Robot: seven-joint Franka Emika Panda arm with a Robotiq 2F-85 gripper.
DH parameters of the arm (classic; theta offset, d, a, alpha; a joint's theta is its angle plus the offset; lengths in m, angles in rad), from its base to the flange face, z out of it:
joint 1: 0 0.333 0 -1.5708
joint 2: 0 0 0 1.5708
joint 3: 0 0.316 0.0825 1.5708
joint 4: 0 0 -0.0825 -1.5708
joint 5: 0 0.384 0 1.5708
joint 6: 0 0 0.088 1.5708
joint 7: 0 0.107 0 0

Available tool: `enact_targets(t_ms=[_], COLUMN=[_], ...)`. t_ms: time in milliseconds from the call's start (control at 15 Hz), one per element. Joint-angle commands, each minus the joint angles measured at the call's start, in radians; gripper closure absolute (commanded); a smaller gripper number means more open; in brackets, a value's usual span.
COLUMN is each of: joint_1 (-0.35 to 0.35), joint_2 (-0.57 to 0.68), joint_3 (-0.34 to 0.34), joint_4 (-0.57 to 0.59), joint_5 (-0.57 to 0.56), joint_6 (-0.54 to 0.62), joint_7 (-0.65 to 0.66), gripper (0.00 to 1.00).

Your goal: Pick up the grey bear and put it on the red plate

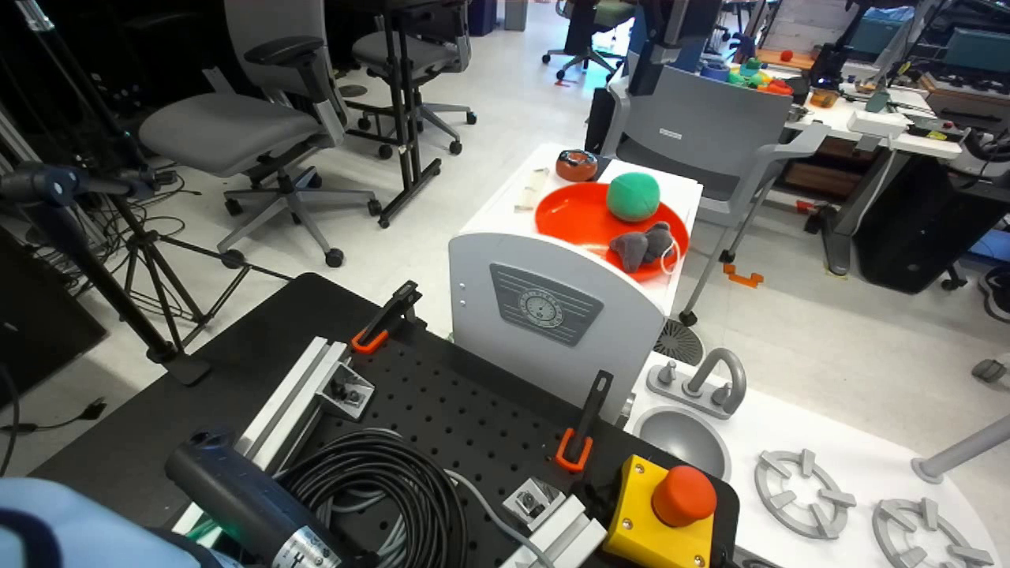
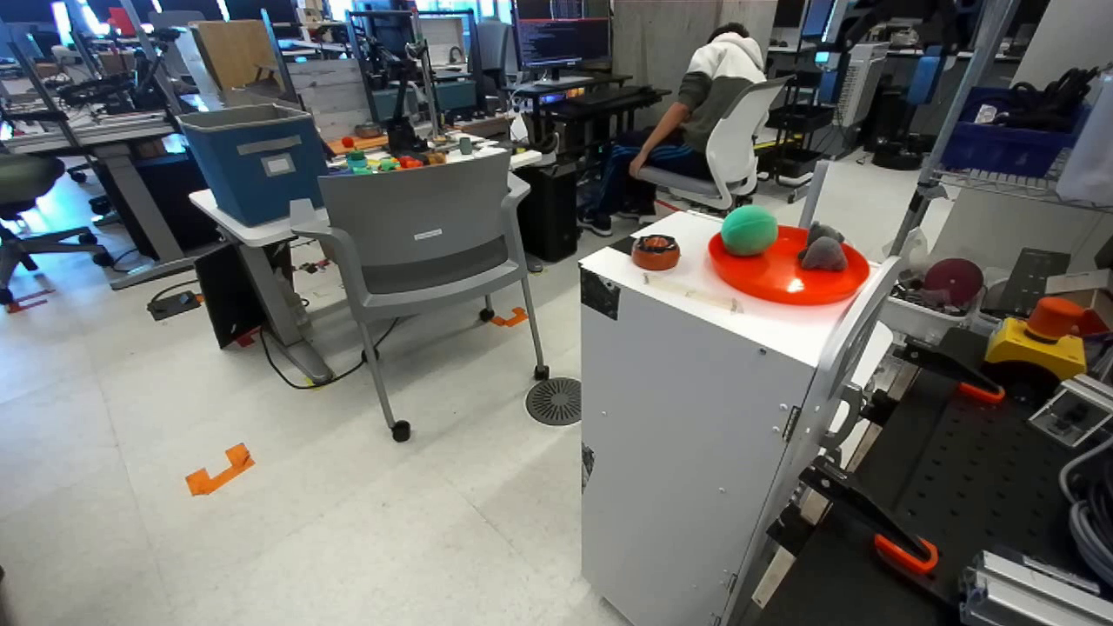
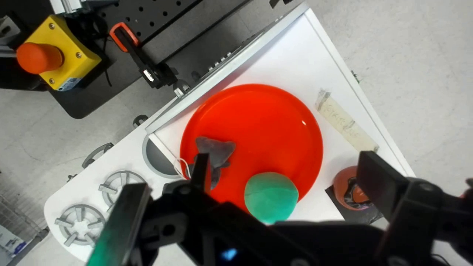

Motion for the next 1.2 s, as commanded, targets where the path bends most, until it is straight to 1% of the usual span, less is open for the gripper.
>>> enact_targets(t_ms=[0, 133, 267, 333, 1133], joint_1=[0.018, 0.022, 0.026, 0.021, 0.021], joint_2=[-0.033, -0.038, -0.041, -0.014, -0.011], joint_3=[-0.008, -0.006, -0.008, -0.006, -0.007], joint_4=[-0.011, -0.012, -0.009, 0.000, 0.000], joint_5=[-0.014, -0.028, -0.019, -0.012, -0.012], joint_6=[-0.072, -0.094, -0.110, -0.081, -0.083], joint_7=[-0.118, -0.163, -0.192, -0.155, -0.157], gripper=[0.00, 0.00, 0.00, 0.00, 0.00])
